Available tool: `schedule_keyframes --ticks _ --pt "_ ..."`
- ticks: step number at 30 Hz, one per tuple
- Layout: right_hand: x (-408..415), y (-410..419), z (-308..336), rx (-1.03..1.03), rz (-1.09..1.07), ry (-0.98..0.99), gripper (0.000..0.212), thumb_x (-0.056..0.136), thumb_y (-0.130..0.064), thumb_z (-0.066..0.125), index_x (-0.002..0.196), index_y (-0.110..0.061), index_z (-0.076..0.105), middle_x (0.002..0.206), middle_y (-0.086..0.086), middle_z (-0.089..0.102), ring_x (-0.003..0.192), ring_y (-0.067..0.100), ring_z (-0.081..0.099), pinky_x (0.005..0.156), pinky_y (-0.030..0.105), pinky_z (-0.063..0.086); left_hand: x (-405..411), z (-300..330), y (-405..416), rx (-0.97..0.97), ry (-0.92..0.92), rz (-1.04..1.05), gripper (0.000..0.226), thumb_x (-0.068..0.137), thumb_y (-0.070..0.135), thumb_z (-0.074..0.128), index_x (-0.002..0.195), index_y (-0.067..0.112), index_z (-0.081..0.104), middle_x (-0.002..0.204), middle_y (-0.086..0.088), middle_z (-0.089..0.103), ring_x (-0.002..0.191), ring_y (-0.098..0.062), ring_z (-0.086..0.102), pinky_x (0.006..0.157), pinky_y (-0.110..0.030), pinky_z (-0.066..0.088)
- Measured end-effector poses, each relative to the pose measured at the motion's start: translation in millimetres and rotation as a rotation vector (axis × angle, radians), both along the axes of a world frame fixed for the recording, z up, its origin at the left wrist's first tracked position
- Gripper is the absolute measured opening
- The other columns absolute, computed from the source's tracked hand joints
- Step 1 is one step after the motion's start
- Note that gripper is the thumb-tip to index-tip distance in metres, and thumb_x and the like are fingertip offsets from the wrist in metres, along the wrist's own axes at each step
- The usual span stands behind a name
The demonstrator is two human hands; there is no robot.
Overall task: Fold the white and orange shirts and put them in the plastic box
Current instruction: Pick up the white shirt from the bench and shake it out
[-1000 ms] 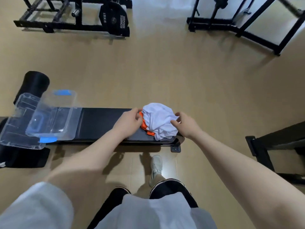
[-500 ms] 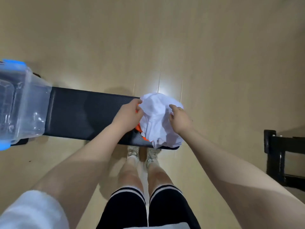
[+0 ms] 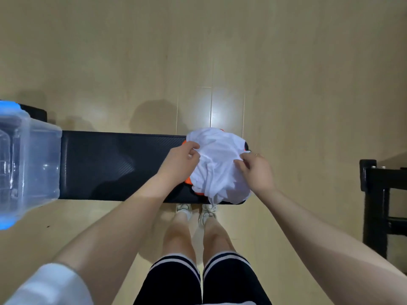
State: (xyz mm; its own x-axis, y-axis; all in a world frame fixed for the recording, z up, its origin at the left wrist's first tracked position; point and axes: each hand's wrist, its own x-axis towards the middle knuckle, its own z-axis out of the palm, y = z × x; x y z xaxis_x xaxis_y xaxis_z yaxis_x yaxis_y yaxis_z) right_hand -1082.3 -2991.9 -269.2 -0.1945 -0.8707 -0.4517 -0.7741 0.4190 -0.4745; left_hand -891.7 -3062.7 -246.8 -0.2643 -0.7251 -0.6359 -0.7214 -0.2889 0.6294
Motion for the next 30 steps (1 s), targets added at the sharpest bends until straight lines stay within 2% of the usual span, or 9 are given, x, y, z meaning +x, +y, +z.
schedule_keyframes --ticks 3,6,8,11,15,21,25,28,30 --pt "-1.5 -1.5 49.7 -0.062 -0.047 -0.091 0.043 0.083 -0.025 0.052 0.050 -0.025 0.024 0.054 -0.005 0.032 0.069 0.025 0.037 0.060 0.034 0.030 -11.8 43.3 -3.5 -0.027 0.057 -0.136 0.032 0.091 0.017 0.050 0.123 0.016 0.055 0.113 0.002 0.060 0.092 -0.015 0.054 0.083 -0.024 0.041" --pt "-5.5 -8.9 99.2 -0.118 -0.083 -0.222 0.032 0.079 -0.025 0.053 0.055 -0.004 0.048 0.060 0.012 0.050 0.069 0.031 0.045 0.060 0.030 0.029 -22.3 90.7 -8.3 -0.037 0.148 -0.330 0.041 0.086 0.021 0.061 0.126 0.020 0.052 0.116 0.009 0.054 0.102 -0.010 0.050 0.088 -0.020 0.036" --pt "-9.2 -19.3 137.0 -0.188 -0.124 -0.263 0.031 0.081 -0.023 0.055 0.069 0.005 0.057 0.066 0.015 0.057 0.068 0.020 0.050 0.061 0.027 0.032 -30.2 121.2 -13.3 -0.083 0.213 -0.383 0.046 0.084 0.023 0.065 0.127 0.021 0.050 0.122 0.009 0.052 0.111 -0.009 0.048 0.092 -0.021 0.038" --pt "-11.3 -36.4 195.5 -0.308 -0.132 -0.280 0.020 0.085 -0.016 0.059 0.074 0.000 0.063 0.059 -0.005 0.049 0.061 0.002 0.045 0.055 0.014 0.031 -41.1 164.5 -22.6 -0.157 0.366 -0.286 0.032 0.083 0.019 0.067 0.114 0.018 0.058 0.105 0.007 0.061 0.097 -0.004 0.055 0.084 -0.018 0.045" --pt "-11.5 -48.8 257.1 -0.451 -0.152 -0.301 0.027 0.085 -0.022 0.062 0.060 -0.025 0.052 0.062 -0.011 0.047 0.067 0.005 0.042 0.061 0.020 0.032 -48.3 220.0 -41.9 -0.281 0.551 -0.192 0.009 0.084 0.015 0.064 0.083 0.023 0.060 0.078 0.011 0.062 0.071 0.005 0.055 0.072 -0.011 0.042" --pt "-15.5 -51.2 291.0 -0.374 -0.158 -0.745 0.016 0.079 -0.014 0.067 0.093 -0.012 0.059 0.078 -0.010 0.062 0.069 0.000 0.057 0.063 0.014 0.045 -52.8 298.5 -66.5 -0.340 0.760 -0.153 0.009 0.080 0.017 0.061 0.076 0.023 0.058 0.066 0.015 0.062 0.062 0.002 0.055 0.062 -0.013 0.044" --pt "-8.3 -48.9 274.1 -0.322 -0.177 -0.694 0.028 0.077 -0.011 0.071 0.100 -0.023 0.064 0.095 -0.011 0.069 0.088 0.003 0.064 0.077 0.023 0.054 -48.7 330.1 -77.6 -0.378 0.868 -0.082 0.018 0.088 0.006 0.058 0.078 0.020 0.060 0.063 0.015 0.065 0.062 0.000 0.058 0.062 -0.014 0.048" --pt "-5.0 -49.6 261.9 -0.375 -0.268 -0.587 0.008 0.083 -0.009 0.063 0.091 -0.010 0.066 0.086 -0.002 0.064 0.079 0.009 0.056 0.072 0.033 0.047 -42.4 340.6 -89.6 -0.390 0.929 0.051 0.012 0.089 0.009 0.058 0.081 0.018 0.059 0.073 0.005 0.064 0.066 -0.005 0.060 0.066 -0.019 0.050" --pt "-4.2 -51.2 261.1 -0.445 -0.337 -0.492 0.027 0.081 -0.024 0.055 0.084 0.002 0.061 0.077 0.004 0.055 0.073 0.012 0.047 0.066 0.032 0.037 -34.8 339.2 -98.7 -0.407 0.937 0.150 0.011 0.089 0.009 0.057 0.081 0.017 0.058 0.077 0.002 0.062 0.067 -0.006 0.059 0.066 -0.020 0.050"
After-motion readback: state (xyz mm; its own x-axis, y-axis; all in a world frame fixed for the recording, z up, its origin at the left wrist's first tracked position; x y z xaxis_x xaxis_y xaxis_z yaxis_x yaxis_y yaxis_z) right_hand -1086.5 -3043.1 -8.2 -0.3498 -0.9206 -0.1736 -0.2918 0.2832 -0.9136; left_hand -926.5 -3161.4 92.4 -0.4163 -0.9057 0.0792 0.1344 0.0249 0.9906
